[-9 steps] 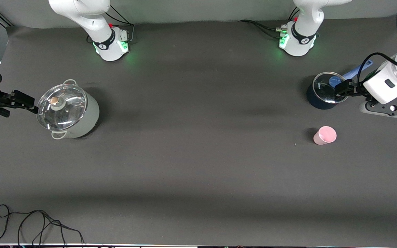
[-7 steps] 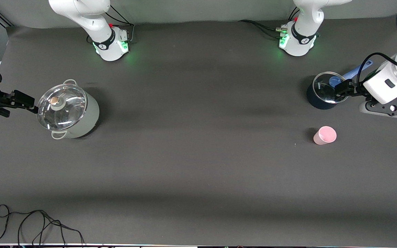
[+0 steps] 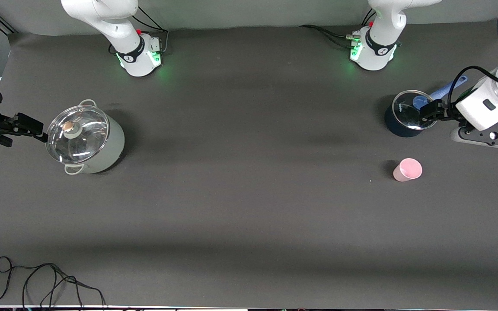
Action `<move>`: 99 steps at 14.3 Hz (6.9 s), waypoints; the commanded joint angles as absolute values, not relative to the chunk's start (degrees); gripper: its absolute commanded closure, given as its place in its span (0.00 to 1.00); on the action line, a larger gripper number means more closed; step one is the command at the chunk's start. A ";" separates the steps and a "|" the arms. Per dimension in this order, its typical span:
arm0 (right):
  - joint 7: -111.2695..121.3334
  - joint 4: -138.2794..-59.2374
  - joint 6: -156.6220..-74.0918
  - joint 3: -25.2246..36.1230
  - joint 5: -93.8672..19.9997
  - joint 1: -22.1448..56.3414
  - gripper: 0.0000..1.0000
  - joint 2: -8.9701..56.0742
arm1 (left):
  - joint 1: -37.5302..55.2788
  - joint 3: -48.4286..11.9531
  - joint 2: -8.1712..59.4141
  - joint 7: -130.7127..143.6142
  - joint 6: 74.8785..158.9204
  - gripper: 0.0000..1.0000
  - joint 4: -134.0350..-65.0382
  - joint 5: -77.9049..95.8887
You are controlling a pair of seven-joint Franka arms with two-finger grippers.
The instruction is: Transfer pink cup from left to right arm
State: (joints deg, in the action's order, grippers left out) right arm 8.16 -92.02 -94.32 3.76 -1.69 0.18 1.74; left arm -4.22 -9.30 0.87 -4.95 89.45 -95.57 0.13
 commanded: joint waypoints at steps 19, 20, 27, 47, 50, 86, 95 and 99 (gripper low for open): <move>9.14 -91.05 -93.43 3.95 -1.05 0.09 0.00 1.58 | -35.84 -9.23 18.96 -97.86 99.66 0.02 -92.64 17.91; 9.23 -91.23 -93.43 3.96 -1.05 0.09 0.00 1.58 | -37.60 -9.23 21.16 -102.96 100.02 0.05 -92.64 20.71; 9.14 -91.32 -93.43 4.57 -1.14 0.53 0.00 1.58 | -44.56 -9.58 38.65 -129.35 96.26 0.05 -88.95 36.46; 8.96 -90.97 -93.78 4.57 -1.58 0.53 0.00 1.58 | -45.26 -9.84 57.12 -146.60 84.02 0.02 -88.68 50.80; 8.26 -90.97 -93.78 4.66 -1.49 0.53 0.00 1.58 | -43.51 -10.28 58.00 -147.04 84.55 0.02 -88.68 52.02; 6.68 -91.05 -93.78 4.75 -1.49 0.44 0.00 1.49 | -22.17 -18.28 60.73 -152.31 92.36 1.00 -88.42 74.24; 6.68 -91.05 -93.78 4.75 -1.49 0.35 0.00 1.58 | -17.14 -35.84 60.21 -152.23 121.69 1.00 -88.24 87.10; 6.77 -91.05 -93.78 4.75 -1.49 0.35 0.00 1.58 | -16.96 -44.37 60.29 -152.14 135.77 1.00 -86.93 87.45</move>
State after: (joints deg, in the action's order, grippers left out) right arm 7.64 -91.56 -94.31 4.63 -1.69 0.19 1.72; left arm -17.04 -42.05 60.64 -151.49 131.95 -87.66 86.18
